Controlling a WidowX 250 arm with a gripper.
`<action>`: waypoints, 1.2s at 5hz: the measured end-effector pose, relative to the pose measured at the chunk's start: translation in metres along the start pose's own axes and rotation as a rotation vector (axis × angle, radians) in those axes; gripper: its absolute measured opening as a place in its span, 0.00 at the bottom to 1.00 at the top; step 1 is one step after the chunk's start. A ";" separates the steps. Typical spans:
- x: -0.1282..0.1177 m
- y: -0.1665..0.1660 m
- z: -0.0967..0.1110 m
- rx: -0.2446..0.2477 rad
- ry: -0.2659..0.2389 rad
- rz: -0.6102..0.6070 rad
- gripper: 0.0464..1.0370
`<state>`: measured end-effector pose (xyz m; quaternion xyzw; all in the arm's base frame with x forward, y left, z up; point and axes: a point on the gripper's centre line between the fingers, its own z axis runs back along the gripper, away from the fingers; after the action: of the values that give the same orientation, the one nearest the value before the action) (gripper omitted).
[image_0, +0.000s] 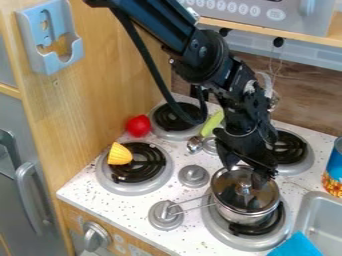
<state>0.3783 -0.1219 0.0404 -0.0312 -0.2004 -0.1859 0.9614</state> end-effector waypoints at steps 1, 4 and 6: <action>-0.010 0.001 -0.011 -0.003 0.040 -0.001 0.97; -0.033 0.014 -0.005 -0.071 0.132 -0.098 0.63; -0.033 0.019 -0.007 -0.043 0.116 -0.118 0.11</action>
<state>0.3599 -0.0943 0.0216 -0.0293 -0.1419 -0.2482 0.9578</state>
